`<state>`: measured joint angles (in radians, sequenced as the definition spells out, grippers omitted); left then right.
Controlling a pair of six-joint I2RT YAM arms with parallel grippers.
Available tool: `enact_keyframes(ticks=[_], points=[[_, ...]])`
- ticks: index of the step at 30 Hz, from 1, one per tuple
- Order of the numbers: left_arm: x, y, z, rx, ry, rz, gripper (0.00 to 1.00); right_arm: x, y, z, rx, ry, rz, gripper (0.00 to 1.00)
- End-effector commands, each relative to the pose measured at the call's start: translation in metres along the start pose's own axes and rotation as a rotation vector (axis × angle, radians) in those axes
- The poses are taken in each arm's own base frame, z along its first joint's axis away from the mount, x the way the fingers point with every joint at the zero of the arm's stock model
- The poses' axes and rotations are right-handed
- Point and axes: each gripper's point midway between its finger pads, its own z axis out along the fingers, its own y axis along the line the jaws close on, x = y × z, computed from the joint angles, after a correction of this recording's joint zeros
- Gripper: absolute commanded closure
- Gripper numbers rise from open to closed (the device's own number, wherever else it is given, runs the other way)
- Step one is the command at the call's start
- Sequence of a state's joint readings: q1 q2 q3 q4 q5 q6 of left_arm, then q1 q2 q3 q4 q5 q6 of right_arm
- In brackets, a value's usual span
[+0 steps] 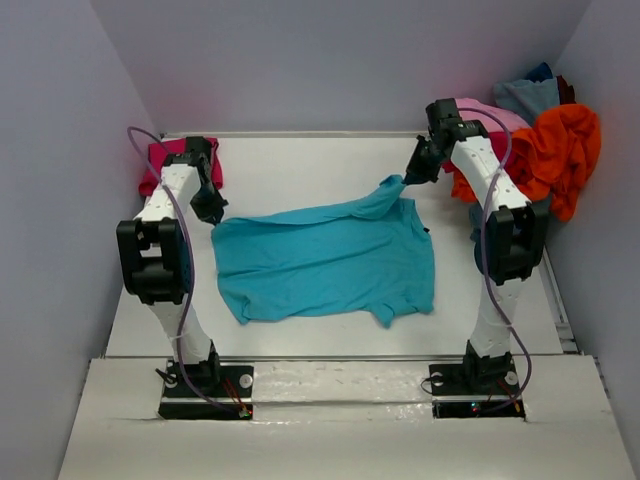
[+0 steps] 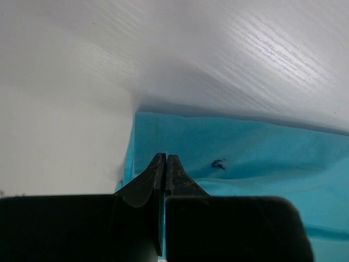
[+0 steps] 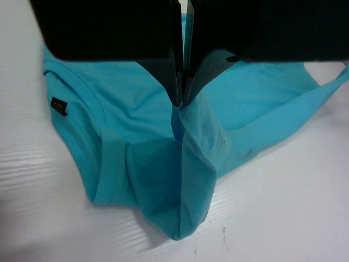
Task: Fold and stack the t-shirts
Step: Fold the tshirt
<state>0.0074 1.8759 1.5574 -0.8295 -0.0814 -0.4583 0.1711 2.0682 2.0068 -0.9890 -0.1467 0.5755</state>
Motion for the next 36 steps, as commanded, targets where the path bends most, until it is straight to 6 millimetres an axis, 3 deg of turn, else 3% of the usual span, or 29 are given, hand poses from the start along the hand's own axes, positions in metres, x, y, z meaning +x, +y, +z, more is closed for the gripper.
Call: enact_keyframes(ticks=[1,8,16,27,36], points=[[0.015,0.006,-0.015,0.021,-0.001,-0.011,0.94,0.004,-0.003,-0.037,0.017,-0.035,-0.023,0.93],[0.041,0.014,-0.010,0.019,0.032,0.001,0.94,0.013,-0.010,-0.046,0.041,-0.023,-0.020,0.93],[0.054,0.017,-0.005,0.026,0.052,-0.004,0.94,0.029,-0.022,-0.054,0.077,0.015,-0.012,0.93],[0.064,0.016,0.003,0.045,0.077,-0.020,0.94,0.074,-0.057,-0.025,0.158,0.147,0.005,0.93],[0.068,0.018,0.004,0.042,0.082,-0.021,0.94,0.090,-0.078,0.003,0.219,0.203,-0.005,0.93]])
